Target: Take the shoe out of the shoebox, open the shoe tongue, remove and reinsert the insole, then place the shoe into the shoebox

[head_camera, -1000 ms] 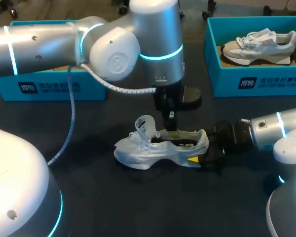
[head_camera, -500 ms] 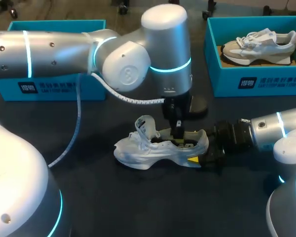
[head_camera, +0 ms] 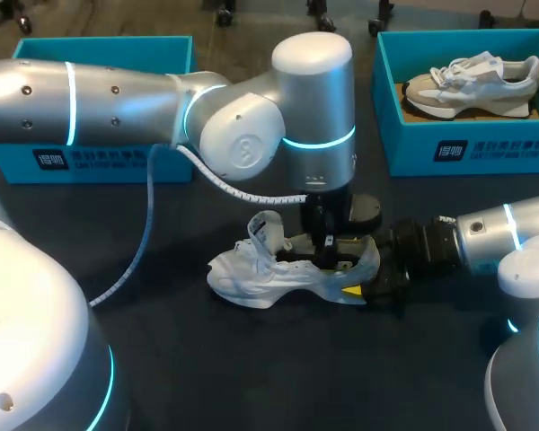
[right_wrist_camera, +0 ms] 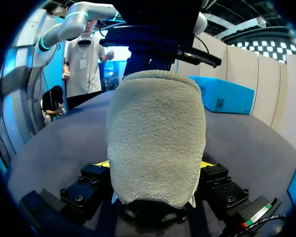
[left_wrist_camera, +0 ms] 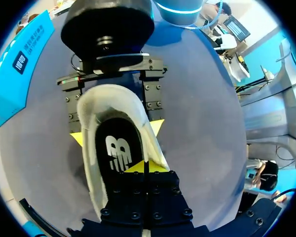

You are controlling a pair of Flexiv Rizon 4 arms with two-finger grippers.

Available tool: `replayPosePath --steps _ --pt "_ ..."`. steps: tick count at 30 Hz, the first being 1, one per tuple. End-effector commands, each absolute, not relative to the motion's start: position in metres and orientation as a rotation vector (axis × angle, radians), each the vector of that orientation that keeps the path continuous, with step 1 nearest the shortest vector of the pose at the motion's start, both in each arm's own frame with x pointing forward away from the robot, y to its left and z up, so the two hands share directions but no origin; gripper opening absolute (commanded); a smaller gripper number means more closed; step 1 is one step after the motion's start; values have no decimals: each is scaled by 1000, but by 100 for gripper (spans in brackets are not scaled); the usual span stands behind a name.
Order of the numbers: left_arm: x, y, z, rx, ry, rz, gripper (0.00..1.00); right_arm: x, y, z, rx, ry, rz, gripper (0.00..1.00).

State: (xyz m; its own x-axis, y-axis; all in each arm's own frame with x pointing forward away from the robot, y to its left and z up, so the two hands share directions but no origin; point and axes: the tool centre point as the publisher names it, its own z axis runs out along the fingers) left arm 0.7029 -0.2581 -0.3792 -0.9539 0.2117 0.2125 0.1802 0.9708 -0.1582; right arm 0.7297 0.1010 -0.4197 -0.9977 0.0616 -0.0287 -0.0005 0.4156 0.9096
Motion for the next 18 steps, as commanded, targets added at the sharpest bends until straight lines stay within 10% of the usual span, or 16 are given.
replayPosePath --steps 1,5,18 --pt "704 -255 -383 -287 -2889 210 30 726 109 -428 57 2598 1659 0" --pt "704 -254 -384 -302 -2900 207 43 726 109 -428 57 2598 1659 0" --pt "711 -254 -399 -377 -2975 211 40 726 109 -428 57 2598 1659 0"
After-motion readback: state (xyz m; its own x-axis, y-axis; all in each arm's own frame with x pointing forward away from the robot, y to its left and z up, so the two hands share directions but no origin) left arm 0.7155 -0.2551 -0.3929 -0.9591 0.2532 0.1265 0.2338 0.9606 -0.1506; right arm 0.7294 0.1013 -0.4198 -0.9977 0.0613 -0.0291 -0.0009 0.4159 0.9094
